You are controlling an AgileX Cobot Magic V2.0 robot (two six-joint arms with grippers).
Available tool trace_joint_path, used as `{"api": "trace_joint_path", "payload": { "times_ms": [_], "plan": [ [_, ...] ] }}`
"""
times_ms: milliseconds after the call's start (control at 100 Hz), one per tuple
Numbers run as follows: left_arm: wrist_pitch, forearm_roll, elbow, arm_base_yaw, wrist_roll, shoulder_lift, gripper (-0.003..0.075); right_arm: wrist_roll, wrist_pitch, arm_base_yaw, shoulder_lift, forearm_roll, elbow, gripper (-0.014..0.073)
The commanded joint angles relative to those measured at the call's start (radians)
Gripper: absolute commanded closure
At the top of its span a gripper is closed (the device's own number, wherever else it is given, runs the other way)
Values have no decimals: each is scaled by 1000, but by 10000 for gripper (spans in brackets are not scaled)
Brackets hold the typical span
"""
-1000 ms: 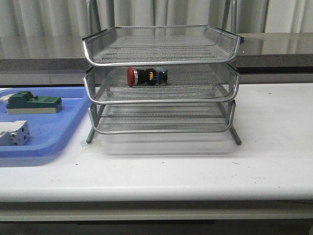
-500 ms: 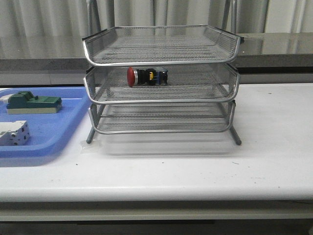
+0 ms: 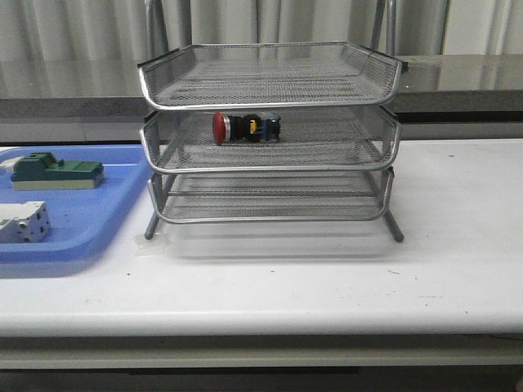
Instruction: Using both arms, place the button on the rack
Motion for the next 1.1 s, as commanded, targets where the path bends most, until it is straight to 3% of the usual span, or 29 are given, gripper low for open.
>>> {"api": "trace_joint_path", "payload": {
  "times_ms": [0,80,180,360,720,1090],
  "plan": [
    [-70,169,-28,1,-201,-3,741,2,-88,-2,-17,-5,1,651],
    [-64,361,-28,1,-431,-17,741,2,-88,-2,-17,-5,1,651],
    [-64,482,-28,1,-554,-32,741,2,-88,-2,-17,-5,1,651],
    [-99,539,4,-10,-555,-76,741,2,-88,-2,-17,-5,1,651],
    [-267,539,227,-23,-562,-214,741,2,-88,-2,-17,-5,1,651],
    [-410,535,350,-24,-593,-229,741,2,-88,-2,-17,-5,1,651]
  ]
}}
